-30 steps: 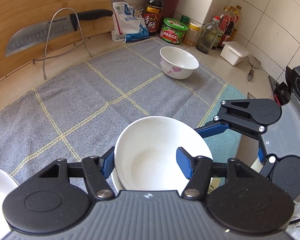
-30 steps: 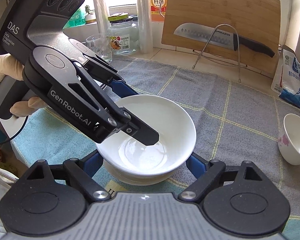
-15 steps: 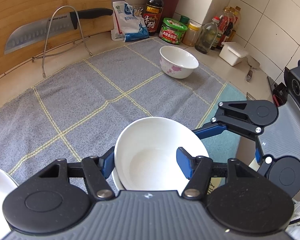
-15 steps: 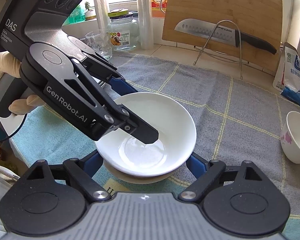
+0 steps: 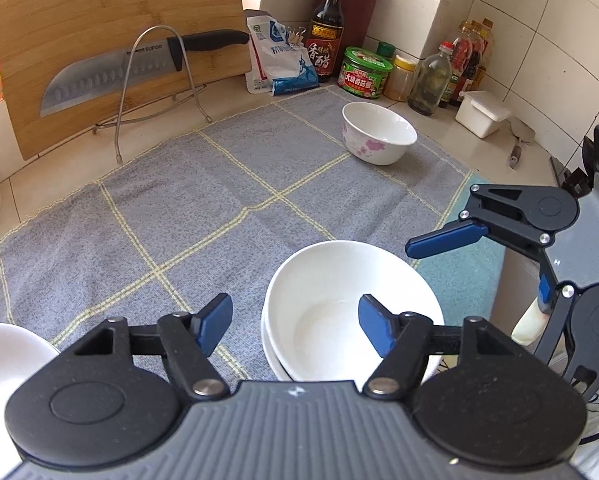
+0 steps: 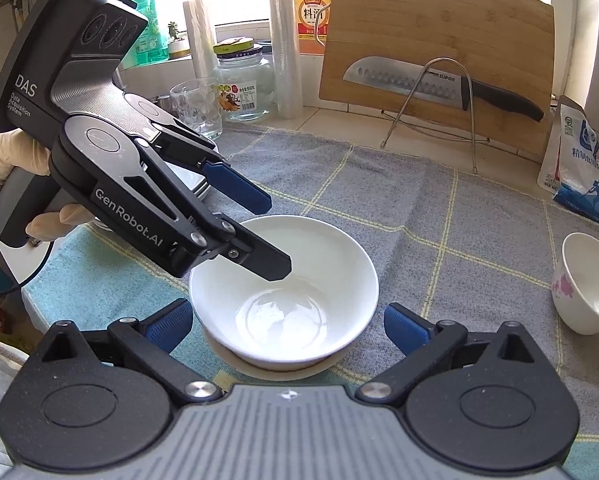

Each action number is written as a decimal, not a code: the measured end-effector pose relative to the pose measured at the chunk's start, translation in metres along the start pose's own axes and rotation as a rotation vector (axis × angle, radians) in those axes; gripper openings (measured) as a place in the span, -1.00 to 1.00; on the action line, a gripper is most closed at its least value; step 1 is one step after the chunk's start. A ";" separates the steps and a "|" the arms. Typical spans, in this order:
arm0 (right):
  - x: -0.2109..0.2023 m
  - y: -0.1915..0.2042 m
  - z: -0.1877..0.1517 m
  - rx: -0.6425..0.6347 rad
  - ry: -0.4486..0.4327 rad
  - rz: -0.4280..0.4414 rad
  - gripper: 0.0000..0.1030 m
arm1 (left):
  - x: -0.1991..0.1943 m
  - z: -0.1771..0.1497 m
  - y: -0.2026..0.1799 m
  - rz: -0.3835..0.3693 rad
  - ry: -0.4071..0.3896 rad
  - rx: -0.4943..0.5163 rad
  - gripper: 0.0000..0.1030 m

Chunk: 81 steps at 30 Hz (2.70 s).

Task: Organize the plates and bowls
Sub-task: 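Lower the white bowl into the other white bowl and open the left gripper, then withdraw the left gripper while moving the right gripper to the pink-patterned bowl, then close the right gripper on the rim of the pink-patterned bowl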

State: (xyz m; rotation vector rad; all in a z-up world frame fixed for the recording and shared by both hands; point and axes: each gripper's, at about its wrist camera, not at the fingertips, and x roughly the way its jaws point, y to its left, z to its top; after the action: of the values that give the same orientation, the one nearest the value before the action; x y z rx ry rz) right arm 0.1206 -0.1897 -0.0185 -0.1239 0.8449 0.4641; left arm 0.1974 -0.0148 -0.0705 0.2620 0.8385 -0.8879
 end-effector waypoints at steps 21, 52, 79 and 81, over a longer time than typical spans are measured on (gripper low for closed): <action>-0.060 -0.087 -0.024 0.105 -0.099 -0.228 1.00 | 0.000 0.032 -0.064 0.081 -0.180 0.070 0.93; -0.076 -0.254 -0.017 0.128 -0.071 -0.323 1.00 | 0.131 0.091 -0.175 0.248 -0.275 0.070 0.98; 0.014 -0.314 0.028 0.157 0.062 -0.070 0.43 | 0.212 0.116 -0.161 0.324 -0.243 -0.023 0.68; 0.015 -0.317 0.029 0.162 0.062 -0.060 0.39 | 0.213 0.116 -0.162 0.322 -0.244 -0.021 0.68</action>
State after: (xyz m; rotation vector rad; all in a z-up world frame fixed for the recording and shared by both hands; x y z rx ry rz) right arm 0.2890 -0.4592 -0.0345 -0.0139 0.9339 0.3355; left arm 0.2087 -0.2997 -0.1309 0.2564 0.5589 -0.5943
